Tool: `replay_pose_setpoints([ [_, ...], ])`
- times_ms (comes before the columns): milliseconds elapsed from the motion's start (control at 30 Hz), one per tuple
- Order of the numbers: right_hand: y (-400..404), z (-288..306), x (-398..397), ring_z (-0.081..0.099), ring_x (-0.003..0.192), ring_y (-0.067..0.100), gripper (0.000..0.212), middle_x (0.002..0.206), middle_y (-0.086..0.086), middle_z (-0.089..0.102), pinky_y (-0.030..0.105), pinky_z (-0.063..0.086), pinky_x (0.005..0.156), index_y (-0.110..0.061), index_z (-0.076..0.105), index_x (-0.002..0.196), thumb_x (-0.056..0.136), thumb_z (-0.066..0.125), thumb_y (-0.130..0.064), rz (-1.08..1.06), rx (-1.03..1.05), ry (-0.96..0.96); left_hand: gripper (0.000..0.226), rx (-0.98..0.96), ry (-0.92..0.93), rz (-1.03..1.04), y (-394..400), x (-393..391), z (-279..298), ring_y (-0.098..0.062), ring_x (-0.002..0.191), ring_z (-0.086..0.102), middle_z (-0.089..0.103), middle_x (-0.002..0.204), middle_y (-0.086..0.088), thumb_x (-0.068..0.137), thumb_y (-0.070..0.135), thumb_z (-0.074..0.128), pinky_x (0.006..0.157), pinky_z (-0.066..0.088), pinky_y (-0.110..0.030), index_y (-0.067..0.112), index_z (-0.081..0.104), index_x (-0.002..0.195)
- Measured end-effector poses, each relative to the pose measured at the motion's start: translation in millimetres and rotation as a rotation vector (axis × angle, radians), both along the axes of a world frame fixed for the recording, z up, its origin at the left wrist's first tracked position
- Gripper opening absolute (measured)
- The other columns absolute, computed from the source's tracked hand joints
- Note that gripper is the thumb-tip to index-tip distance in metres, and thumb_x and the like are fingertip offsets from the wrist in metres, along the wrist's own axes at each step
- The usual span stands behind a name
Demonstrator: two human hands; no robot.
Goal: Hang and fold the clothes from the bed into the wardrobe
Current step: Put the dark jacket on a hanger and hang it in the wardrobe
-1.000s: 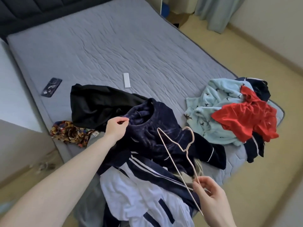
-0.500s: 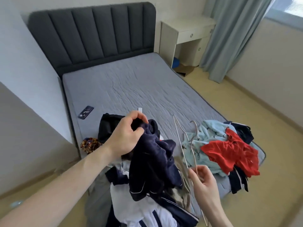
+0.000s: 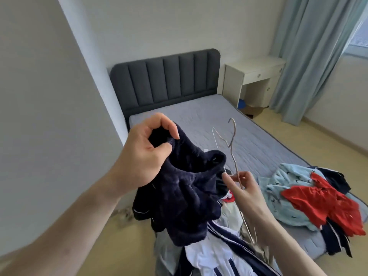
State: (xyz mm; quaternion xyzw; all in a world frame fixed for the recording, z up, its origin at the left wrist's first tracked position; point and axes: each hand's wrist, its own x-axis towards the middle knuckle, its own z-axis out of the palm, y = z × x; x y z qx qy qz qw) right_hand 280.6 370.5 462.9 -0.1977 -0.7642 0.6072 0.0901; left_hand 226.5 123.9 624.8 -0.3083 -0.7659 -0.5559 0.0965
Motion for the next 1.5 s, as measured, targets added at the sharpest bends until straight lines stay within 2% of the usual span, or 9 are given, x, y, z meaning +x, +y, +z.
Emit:
replay_pose_setpoints([
  [100, -68.6, -3.8, 5.9, 0.065, 0.073, -0.003, 0.077, 0.088, -0.010, 0.070, 0.021, 0.050, 0.065, -0.026, 0.054, 0.094, 0.055, 0.073, -0.089, 0.092, 0.064, -0.097, 0.041, 0.006, -0.030, 0.038, -52.1, 40.9, -11.8, -0.008, 0.059, 0.047, 0.056, 0.070, 0.015, 0.080, -0.009, 0.058, 0.055, 0.039, -0.018, 0.031, 0.060, 0.079],
  [267, -165.7, -37.9, 35.9, 0.052, 0.065, 0.012, 0.028, 0.075, -0.001, 0.055, 0.037, 0.047, 0.066, -0.016, 0.046, 0.083, 0.080, 0.074, -0.021, 0.239, 0.003, -0.223, 0.041, -0.110, 0.014, 0.179, -137.7, 99.3, -37.1, -0.009, 0.076, 0.059, 0.061, 0.083, 0.015, 0.081, -0.007, 0.058, 0.072, 0.042, -0.010, 0.034, 0.061, 0.085],
  [367, -197.6, -44.9, 59.2, 0.043, 0.063, 0.013, 0.026, 0.069, -0.004, 0.044, 0.035, 0.040, 0.060, -0.019, 0.039, 0.076, 0.081, 0.063, -0.007, 0.250, -0.020, -0.211, 0.043, -0.322, 0.084, 0.376, -200.9, 119.3, -62.9, -0.008, 0.087, 0.061, 0.061, 0.091, 0.017, 0.074, -0.003, 0.058, 0.077, 0.046, -0.016, 0.034, 0.061, 0.094],
  [500, -223.5, -34.5, 78.8, 0.029, 0.057, 0.010, 0.035, 0.063, -0.009, 0.032, 0.033, 0.028, 0.056, -0.022, 0.029, 0.074, 0.077, 0.051, 0.005, 0.287, -0.053, -0.091, 0.051, -0.531, -0.188, 0.768, -293.9, 144.7, -114.3, -0.011, 0.068, 0.054, 0.052, 0.076, 0.009, 0.071, -0.001, 0.058, 0.059, 0.048, -0.033, 0.039, 0.054, 0.102],
  [600, -241.5, -25.7, 86.3, 0.027, 0.060, 0.016, 0.036, 0.067, -0.001, 0.028, 0.034, 0.025, 0.055, -0.022, 0.028, 0.073, 0.075, 0.049, 0.008, 0.376, -0.024, -0.063, 0.032, -0.563, -0.531, 0.912, -339.7, 168.9, -150.3, -0.024, 0.077, 0.062, 0.061, 0.077, 0.007, 0.077, 0.005, 0.059, 0.070, 0.053, -0.035, 0.033, 0.061, 0.092],
  [800, -273.9, -21.7, 95.2, 0.029, 0.059, 0.015, 0.026, 0.066, 0.001, 0.033, 0.032, 0.026, 0.055, -0.026, 0.031, 0.068, 0.064, 0.049, -0.008, 0.553, 0.109, -0.110, 0.023, -0.278, -1.036, 0.832, -366.1, 231.9, -201.6, -0.025, 0.079, 0.066, 0.069, 0.091, -0.009, 0.089, 0.011, 0.050, 0.052, 0.058, -0.032, 0.019, 0.071, 0.093],
  [967, -279.8, -22.1, 98.5, 0.029, 0.058, 0.011, 0.021, 0.066, -0.001, 0.032, 0.034, 0.026, 0.059, -0.023, 0.031, 0.068, 0.059, 0.048, -0.015, 0.667, 0.190, -0.133, 0.028, 0.256, -1.273, 0.729, -362.8, 265.9, -220.9, -0.024, 0.080, 0.066, 0.067, 0.082, -0.007, 0.095, 0.013, 0.048, 0.071, 0.063, -0.045, 0.012, 0.077, 0.098],
  [1267, -265.4, -20.8, 101.3, 0.034, 0.051, 0.006, 0.035, 0.054, -0.015, 0.038, 0.017, 0.032, 0.047, -0.027, 0.042, 0.061, 0.071, 0.063, -0.002, 0.743, 0.435, -0.077, 0.020, 0.412, -1.096, 0.722, -338.6, 281.1, -225.1, -0.017, 0.097, 0.075, 0.079, 0.105, 0.000, 0.098, 0.033, 0.062, 0.083, 0.054, -0.034, 0.029, 0.080, 0.104],
  [1500, -263.5, -22.1, 116.8, 0.065, 0.075, 0.001, 0.012, 0.078, -0.014, 0.071, 0.020, 0.044, 0.069, -0.029, 0.071, 0.079, 0.086, 0.073, -0.020, 0.822, 0.488, -0.013, 0.016, 0.423, -0.924, 0.803, -337.4, 270.8, -214.6, -0.014, 0.090, 0.076, 0.079, 0.098, 0.002, 0.098, 0.034, 0.064, 0.071, 0.055, -0.025, 0.031, 0.080, 0.099],
])
